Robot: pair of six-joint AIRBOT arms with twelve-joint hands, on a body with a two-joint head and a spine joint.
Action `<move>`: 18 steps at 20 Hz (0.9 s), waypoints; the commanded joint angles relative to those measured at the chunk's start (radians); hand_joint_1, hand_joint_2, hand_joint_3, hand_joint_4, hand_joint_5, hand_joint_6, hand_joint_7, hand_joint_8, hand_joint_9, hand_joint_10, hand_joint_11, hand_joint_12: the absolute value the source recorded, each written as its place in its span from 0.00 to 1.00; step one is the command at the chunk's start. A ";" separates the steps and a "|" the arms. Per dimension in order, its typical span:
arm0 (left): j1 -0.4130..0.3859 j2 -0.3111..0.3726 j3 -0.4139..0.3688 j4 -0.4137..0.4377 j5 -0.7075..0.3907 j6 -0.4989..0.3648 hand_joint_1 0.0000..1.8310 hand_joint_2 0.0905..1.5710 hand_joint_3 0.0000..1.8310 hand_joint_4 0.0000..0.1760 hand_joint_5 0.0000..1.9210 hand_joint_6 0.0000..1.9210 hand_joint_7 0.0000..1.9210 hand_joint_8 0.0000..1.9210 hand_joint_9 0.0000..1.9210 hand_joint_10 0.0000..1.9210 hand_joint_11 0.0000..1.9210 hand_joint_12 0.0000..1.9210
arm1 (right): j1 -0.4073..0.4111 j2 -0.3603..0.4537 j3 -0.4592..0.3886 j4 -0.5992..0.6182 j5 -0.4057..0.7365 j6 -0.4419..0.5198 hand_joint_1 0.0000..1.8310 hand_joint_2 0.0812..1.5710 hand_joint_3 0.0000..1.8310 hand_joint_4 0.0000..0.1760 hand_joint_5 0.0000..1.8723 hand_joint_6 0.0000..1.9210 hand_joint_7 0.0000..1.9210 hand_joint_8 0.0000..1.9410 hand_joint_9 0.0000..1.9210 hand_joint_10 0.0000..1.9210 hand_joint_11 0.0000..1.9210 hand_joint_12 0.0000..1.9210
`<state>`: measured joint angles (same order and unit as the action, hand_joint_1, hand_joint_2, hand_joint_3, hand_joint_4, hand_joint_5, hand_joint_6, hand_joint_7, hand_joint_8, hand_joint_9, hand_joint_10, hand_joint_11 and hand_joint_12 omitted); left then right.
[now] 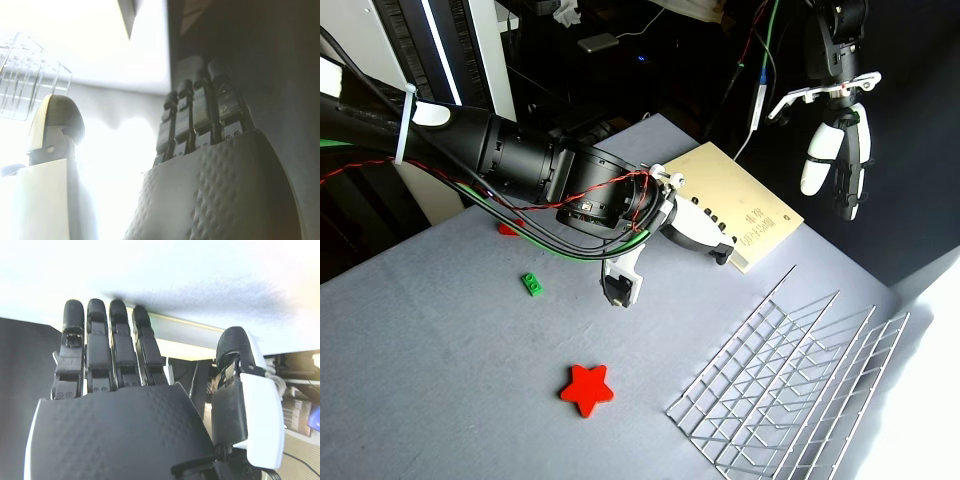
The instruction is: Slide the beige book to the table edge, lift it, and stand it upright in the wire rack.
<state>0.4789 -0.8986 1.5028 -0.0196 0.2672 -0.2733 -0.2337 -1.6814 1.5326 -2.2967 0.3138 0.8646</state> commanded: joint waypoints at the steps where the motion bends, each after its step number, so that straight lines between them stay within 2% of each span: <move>1: 0.000 0.005 0.008 0.003 -0.069 -0.003 0.44 0.66 0.00 0.00 0.07 0.00 0.08 0.00 0.08 0.00 0.00 0.21 | -0.001 -0.002 -0.001 0.019 -0.078 0.006 0.04 0.69 0.00 0.00 0.13 0.00 0.14 0.00 0.15 0.00 0.00 0.42; 2: 0.000 0.005 0.007 0.003 -0.071 -0.003 0.41 0.67 0.00 0.00 0.07 0.00 0.07 0.00 0.08 0.00 0.00 0.21 | -0.001 -0.002 -0.001 0.019 -0.084 0.007 0.05 0.69 0.00 0.00 0.13 0.00 0.15 0.00 0.16 0.00 0.00 0.44; 5: 0.002 -0.001 0.009 0.003 -0.077 -0.002 0.44 0.66 0.00 0.00 0.08 0.00 0.08 0.00 0.08 0.00 0.00 0.22 | -0.001 -0.002 0.000 0.020 -0.093 0.020 0.06 0.69 0.00 0.00 0.13 0.00 0.13 0.00 0.14 0.00 0.00 0.40; 7: 0.002 -0.001 0.010 0.002 -0.077 -0.002 0.44 0.66 0.00 0.00 0.09 0.00 0.09 0.00 0.09 0.00 0.00 0.25 | -0.001 -0.003 0.000 0.029 -0.092 0.022 0.05 0.69 0.00 0.00 0.13 0.00 0.14 0.00 0.15 0.00 0.00 0.41; 11: 0.002 -0.002 0.010 0.002 -0.077 -0.001 0.44 0.66 0.00 0.00 0.07 0.00 0.08 0.00 0.08 0.00 0.00 0.23 | 0.004 -0.009 -0.001 0.044 -0.103 0.022 0.06 0.70 0.00 0.00 0.12 0.00 0.13 0.00 0.14 0.00 0.00 0.40; 14: 0.003 -0.002 0.011 0.002 -0.077 -0.001 0.43 0.66 0.00 0.00 0.09 0.00 0.08 0.00 0.09 0.00 0.00 0.22 | 0.000 -0.018 -0.003 0.058 -0.110 0.022 0.07 0.70 0.00 0.00 0.12 0.00 0.13 0.00 0.14 0.00 0.00 0.43; 16: 0.004 -0.011 0.017 0.002 -0.077 0.001 0.41 0.67 0.00 0.00 0.08 0.00 0.09 0.00 0.09 0.00 0.00 0.23 | -0.003 -0.026 -0.003 0.060 -0.114 0.022 0.06 0.70 0.00 0.00 0.12 0.00 0.13 0.00 0.14 0.00 0.00 0.39; 18: 0.004 -0.013 0.019 0.001 -0.077 0.003 0.42 0.68 0.00 0.00 0.07 0.00 0.08 0.00 0.08 0.00 0.00 0.20 | -0.008 -0.026 -0.008 0.063 -0.114 0.022 0.05 0.70 0.00 0.00 0.12 0.00 0.13 0.00 0.14 0.00 0.00 0.39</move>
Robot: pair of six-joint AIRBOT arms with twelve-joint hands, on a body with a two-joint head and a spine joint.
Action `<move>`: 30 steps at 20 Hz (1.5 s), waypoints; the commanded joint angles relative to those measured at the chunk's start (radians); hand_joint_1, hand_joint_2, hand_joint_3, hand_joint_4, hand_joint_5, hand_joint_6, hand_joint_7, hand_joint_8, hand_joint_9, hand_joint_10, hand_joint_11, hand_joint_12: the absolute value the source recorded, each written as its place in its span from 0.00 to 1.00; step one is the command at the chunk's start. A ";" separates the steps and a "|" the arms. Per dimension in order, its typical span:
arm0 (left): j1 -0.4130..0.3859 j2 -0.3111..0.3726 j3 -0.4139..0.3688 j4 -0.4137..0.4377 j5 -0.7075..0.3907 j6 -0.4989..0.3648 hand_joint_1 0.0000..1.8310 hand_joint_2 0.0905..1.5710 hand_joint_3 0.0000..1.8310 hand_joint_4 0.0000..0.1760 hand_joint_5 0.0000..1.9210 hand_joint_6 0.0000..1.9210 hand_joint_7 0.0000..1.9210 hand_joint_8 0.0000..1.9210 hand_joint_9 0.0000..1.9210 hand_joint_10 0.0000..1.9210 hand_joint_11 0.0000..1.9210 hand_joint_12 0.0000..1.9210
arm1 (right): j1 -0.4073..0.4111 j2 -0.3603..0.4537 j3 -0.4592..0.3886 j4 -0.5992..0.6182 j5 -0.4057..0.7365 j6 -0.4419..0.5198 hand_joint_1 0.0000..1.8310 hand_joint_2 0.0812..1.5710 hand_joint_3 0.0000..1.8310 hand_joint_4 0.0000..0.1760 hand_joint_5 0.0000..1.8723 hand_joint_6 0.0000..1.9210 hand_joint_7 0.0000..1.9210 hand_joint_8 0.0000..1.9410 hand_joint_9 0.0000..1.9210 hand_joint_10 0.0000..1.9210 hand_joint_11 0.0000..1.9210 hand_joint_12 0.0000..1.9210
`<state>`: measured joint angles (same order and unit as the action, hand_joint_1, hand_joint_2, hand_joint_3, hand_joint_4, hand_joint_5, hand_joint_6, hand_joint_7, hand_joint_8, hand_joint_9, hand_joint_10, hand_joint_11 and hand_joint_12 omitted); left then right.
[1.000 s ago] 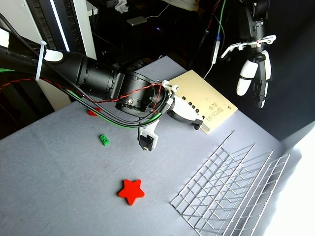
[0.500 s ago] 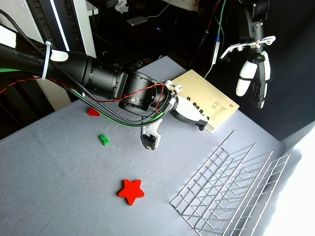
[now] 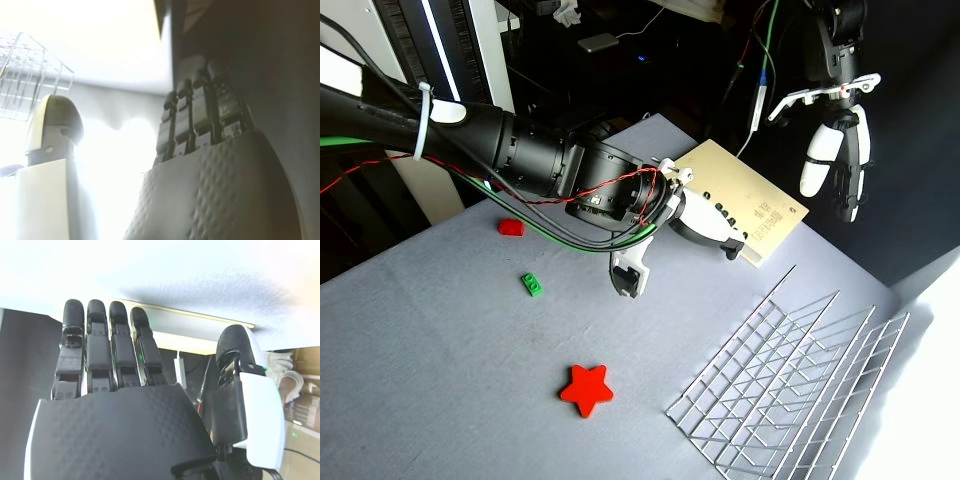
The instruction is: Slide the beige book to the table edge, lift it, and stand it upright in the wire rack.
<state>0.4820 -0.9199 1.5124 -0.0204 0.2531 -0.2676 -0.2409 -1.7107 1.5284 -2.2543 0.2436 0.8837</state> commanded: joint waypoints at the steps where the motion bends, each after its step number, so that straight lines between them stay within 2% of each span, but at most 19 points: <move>1: 0.001 0.008 0.009 0.002 -0.063 -0.002 0.42 0.67 0.00 0.00 0.07 0.00 0.08 0.00 0.08 0.00 0.00 0.22 | -0.003 0.003 -0.004 0.027 -0.047 0.003 0.05 0.69 0.00 0.00 0.13 0.00 0.14 0.00 0.14 0.00 0.00 0.41; 5: 0.001 0.002 0.011 0.002 -0.063 -0.002 0.42 0.67 0.00 0.00 0.07 0.00 0.08 0.00 0.08 0.00 0.00 0.22 | -0.002 -0.002 -0.004 0.029 -0.068 0.003 0.04 0.69 0.00 0.00 0.12 0.00 0.14 0.00 0.14 0.00 0.00 0.43; 6: 0.001 0.001 0.011 0.002 -0.063 -0.002 0.42 0.67 0.00 0.00 0.07 0.00 0.08 0.00 0.08 0.00 0.00 0.22 | 0.000 -0.005 -0.004 0.029 -0.070 0.003 0.04 0.69 0.00 0.00 0.11 0.00 0.12 0.00 0.13 0.00 0.00 0.40; 8: 0.001 0.001 0.011 0.002 -0.063 -0.001 0.43 0.66 0.00 0.00 0.08 0.00 0.08 0.00 0.08 0.00 0.00 0.25 | 0.004 -0.016 0.001 0.029 -0.075 0.003 0.04 0.69 0.00 0.00 0.13 0.00 0.14 0.00 0.14 0.00 0.00 0.44; 10: 0.001 0.001 0.011 0.002 -0.063 -0.001 0.42 0.67 0.00 0.00 0.07 0.00 0.08 0.00 0.08 0.00 0.00 0.22 | 0.006 -0.025 0.006 0.029 -0.075 0.003 0.04 0.69 0.00 0.00 0.12 0.00 0.13 0.00 0.14 0.00 0.00 0.42; 12: 0.001 -0.001 0.013 0.002 -0.063 -0.001 0.44 0.65 0.00 0.00 0.09 0.00 0.09 0.00 0.09 0.00 0.00 0.25 | 0.006 -0.031 0.006 0.033 -0.075 0.004 0.05 0.69 0.00 0.00 0.12 0.00 0.13 0.00 0.13 0.00 0.00 0.40; 18: 0.001 -0.003 0.014 0.002 -0.065 0.003 0.43 0.67 0.00 0.00 0.09 0.00 0.09 0.00 0.09 0.00 0.00 0.24 | 0.010 -0.052 0.006 0.051 -0.048 0.004 0.05 0.69 0.00 0.00 0.12 0.00 0.13 0.00 0.14 0.00 0.00 0.39; 22: 0.003 -0.001 0.013 0.002 -0.065 0.003 0.43 0.67 0.00 0.00 0.08 0.00 0.08 0.00 0.08 0.00 0.00 0.21 | 0.014 -0.058 -0.004 0.053 -0.029 0.001 0.06 0.69 0.00 0.00 0.11 0.00 0.12 0.00 0.13 0.00 0.00 0.37; 25: 0.005 0.005 0.008 0.002 -0.067 0.003 0.44 0.66 0.00 0.00 0.09 0.00 0.09 0.00 0.09 0.00 0.00 0.24 | 0.017 -0.061 -0.015 0.071 -0.013 -0.009 0.05 0.69 0.00 0.00 0.12 0.00 0.12 0.00 0.13 0.00 0.00 0.35; 26: 0.006 0.007 0.006 0.002 -0.070 0.003 0.43 0.66 0.00 0.00 0.08 0.00 0.08 0.00 0.08 0.00 0.00 0.24 | 0.017 -0.063 -0.017 0.105 -0.013 -0.043 0.05 0.69 0.00 0.00 0.10 0.00 0.12 0.00 0.13 0.00 0.00 0.37; 30: 0.014 0.006 0.010 0.003 -0.078 0.023 0.42 0.66 0.00 0.00 0.08 0.00 0.08 0.00 0.08 0.00 0.00 0.27 | 0.019 -0.065 -0.021 0.115 -0.003 -0.052 0.06 0.69 0.00 0.00 0.12 0.00 0.13 0.00 0.13 0.00 0.00 0.41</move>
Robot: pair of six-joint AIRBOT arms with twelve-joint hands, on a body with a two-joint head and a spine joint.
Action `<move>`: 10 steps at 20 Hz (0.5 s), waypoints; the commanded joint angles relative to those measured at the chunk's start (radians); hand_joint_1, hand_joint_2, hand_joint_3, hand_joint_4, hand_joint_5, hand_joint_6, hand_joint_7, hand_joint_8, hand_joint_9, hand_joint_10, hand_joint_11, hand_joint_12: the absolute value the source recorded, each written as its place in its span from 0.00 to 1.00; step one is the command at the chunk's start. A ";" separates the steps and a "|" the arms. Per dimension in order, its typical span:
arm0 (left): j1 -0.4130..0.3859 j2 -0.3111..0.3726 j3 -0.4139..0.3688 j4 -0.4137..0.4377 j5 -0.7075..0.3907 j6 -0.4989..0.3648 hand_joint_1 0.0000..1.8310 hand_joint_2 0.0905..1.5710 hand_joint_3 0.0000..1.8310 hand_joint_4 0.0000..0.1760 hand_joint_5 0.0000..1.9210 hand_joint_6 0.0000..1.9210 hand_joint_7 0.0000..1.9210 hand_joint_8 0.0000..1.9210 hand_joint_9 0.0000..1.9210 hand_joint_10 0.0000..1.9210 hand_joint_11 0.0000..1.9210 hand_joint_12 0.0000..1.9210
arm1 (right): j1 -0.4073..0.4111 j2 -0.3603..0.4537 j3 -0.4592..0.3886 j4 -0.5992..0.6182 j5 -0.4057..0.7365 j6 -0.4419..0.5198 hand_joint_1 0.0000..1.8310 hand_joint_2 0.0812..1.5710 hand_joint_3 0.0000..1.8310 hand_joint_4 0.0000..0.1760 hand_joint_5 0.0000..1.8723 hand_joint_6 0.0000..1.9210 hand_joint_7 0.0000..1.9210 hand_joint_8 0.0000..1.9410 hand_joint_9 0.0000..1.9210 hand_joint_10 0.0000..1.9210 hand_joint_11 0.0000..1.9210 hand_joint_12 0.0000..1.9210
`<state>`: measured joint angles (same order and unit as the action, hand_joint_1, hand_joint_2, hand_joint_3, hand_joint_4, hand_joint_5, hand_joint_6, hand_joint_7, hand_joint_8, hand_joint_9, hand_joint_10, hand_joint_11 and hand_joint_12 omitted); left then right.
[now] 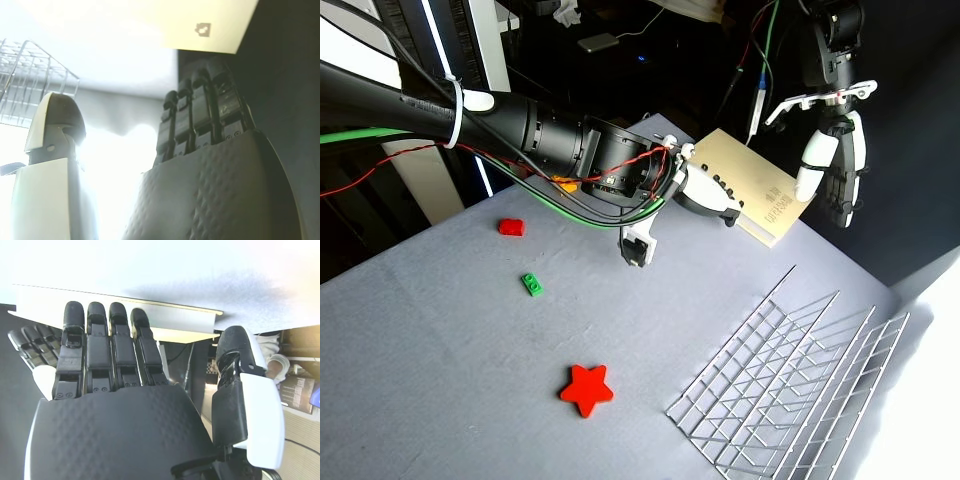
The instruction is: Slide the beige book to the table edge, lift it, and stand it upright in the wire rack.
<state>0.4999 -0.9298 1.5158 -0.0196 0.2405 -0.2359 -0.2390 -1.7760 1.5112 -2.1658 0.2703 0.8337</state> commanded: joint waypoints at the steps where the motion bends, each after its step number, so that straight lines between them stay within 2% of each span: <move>1: 0.010 0.013 0.011 0.003 -0.093 0.025 0.44 0.65 0.00 0.00 0.09 0.00 0.09 0.00 0.09 0.00 0.00 0.28 | 0.019 -0.001 -0.004 0.027 -0.029 -0.004 0.07 0.69 0.00 0.00 0.13 0.01 0.14 0.00 0.14 0.01 0.00 0.41; 3: 0.064 0.015 0.012 0.003 -0.227 0.096 0.44 0.66 0.00 0.00 0.09 0.00 0.09 0.00 0.09 0.00 0.00 0.25 | 0.020 -0.004 -0.004 0.028 -0.028 -0.004 0.05 0.69 0.00 0.00 0.13 0.00 0.13 0.00 0.14 0.00 0.00 0.41; 4: 0.077 0.014 0.015 0.003 -0.257 0.114 0.44 0.65 0.00 0.00 0.09 0.00 0.09 0.00 0.08 0.00 0.00 0.26 | 0.020 -0.004 -0.004 0.028 -0.027 -0.004 0.04 0.69 0.00 0.00 0.12 0.00 0.13 0.00 0.13 0.00 0.00 0.40; 6: 0.085 0.012 0.022 0.004 -0.240 0.134 0.44 0.66 0.00 0.00 0.08 0.00 0.08 0.00 0.08 0.00 0.00 0.26 | 0.019 -0.003 -0.003 0.028 -0.028 -0.004 0.06 0.68 0.00 0.00 0.12 0.00 0.13 0.00 0.14 0.00 0.00 0.41; 10: 0.101 0.006 0.046 0.004 -0.278 0.150 0.44 0.66 0.00 0.00 0.09 0.00 0.09 0.00 0.09 0.00 0.00 0.26 | 0.016 0.001 -0.004 0.029 -0.026 -0.004 0.05 0.68 0.00 0.00 0.11 0.00 0.12 0.00 0.13 0.00 0.00 0.39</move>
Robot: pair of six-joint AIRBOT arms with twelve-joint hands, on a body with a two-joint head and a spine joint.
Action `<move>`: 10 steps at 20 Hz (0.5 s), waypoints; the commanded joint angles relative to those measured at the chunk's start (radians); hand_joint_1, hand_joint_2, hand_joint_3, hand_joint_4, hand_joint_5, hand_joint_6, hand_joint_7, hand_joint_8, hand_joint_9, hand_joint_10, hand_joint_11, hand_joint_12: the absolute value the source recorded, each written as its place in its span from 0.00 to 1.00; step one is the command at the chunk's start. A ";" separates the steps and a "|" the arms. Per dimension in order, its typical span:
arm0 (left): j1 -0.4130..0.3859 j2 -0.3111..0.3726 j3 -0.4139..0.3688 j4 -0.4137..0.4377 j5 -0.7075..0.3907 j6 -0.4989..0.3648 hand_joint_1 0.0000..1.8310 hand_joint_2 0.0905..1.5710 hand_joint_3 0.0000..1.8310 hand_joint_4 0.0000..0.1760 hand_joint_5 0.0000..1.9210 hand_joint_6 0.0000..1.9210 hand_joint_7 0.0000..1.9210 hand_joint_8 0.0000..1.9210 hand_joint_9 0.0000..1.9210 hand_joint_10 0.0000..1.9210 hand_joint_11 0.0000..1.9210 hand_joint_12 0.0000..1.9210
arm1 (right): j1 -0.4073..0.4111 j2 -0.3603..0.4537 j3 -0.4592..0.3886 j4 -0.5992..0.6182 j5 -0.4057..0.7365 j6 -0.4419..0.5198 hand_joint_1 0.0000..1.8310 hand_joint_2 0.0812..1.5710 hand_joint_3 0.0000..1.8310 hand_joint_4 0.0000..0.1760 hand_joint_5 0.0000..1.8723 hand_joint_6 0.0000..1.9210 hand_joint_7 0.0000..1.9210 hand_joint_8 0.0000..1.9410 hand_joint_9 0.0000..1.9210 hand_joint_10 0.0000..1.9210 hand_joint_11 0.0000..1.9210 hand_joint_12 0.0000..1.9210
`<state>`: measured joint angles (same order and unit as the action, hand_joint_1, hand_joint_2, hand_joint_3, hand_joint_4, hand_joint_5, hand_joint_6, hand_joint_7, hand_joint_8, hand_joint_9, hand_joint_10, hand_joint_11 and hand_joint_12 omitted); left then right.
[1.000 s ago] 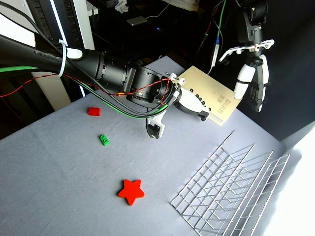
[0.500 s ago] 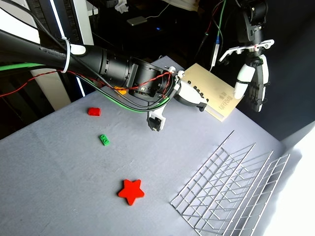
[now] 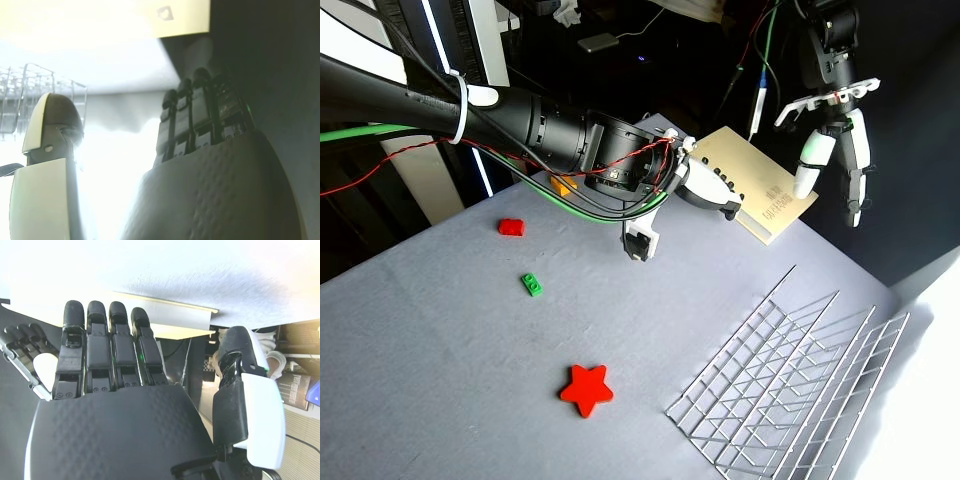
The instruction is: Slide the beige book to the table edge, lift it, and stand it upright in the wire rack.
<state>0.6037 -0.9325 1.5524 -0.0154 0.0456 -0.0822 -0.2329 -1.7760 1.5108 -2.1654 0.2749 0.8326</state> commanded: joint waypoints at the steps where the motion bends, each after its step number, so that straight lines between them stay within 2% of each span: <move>1: 0.002 0.010 0.014 0.000 -0.075 0.003 0.42 0.66 0.00 0.00 0.08 0.00 0.09 0.00 0.09 0.00 0.00 0.26 | 0.008 0.003 -0.004 0.028 -0.030 -0.003 0.04 0.69 0.00 0.00 0.11 0.00 0.11 0.00 0.12 0.00 0.00 0.38; 3: 0.025 0.012 0.030 0.000 -0.073 0.030 0.39 0.68 0.00 0.00 0.07 0.00 0.08 0.00 0.08 0.00 0.00 0.20 | 0.003 0.016 -0.008 0.028 -0.024 -0.011 0.05 0.68 0.00 0.00 0.13 0.01 0.14 0.00 0.15 0.01 0.00 0.44; 5: 0.033 0.009 0.046 0.000 -0.074 0.042 0.37 0.69 0.01 0.00 0.07 0.00 0.07 0.00 0.07 0.00 0.00 0.19 | -0.003 0.038 -0.018 0.028 -0.018 -0.025 0.06 0.68 0.00 0.00 0.14 0.01 0.14 0.00 0.15 0.01 0.00 0.44; 6: 0.038 0.002 0.056 0.000 -0.068 0.047 0.39 0.67 0.00 0.00 0.08 0.00 0.08 0.00 0.08 0.00 0.00 0.20 | -0.007 0.053 -0.026 0.028 -0.016 -0.030 0.05 0.68 0.00 0.00 0.13 0.00 0.13 0.00 0.14 0.00 0.00 0.43; 8: 0.044 -0.002 0.070 0.000 -0.052 0.056 0.41 0.65 0.00 0.00 0.06 0.00 0.05 0.00 0.05 0.00 0.00 0.14 | -0.012 0.078 -0.038 0.028 0.000 -0.046 0.05 0.69 0.00 0.00 0.12 0.00 0.12 0.00 0.13 0.00 0.00 0.42; 10: 0.049 -0.006 0.077 0.000 -0.030 0.086 0.42 0.63 0.00 0.00 0.06 0.00 0.06 0.00 0.06 0.00 0.00 0.18 | -0.007 0.121 -0.067 0.026 -0.002 -0.054 0.05 0.69 0.00 0.00 0.13 0.01 0.14 0.01 0.15 0.01 0.00 0.44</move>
<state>0.6537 -0.9459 1.6184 -0.0147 0.0681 0.0059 -0.2474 -1.6562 1.4498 -2.1693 0.3016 0.7811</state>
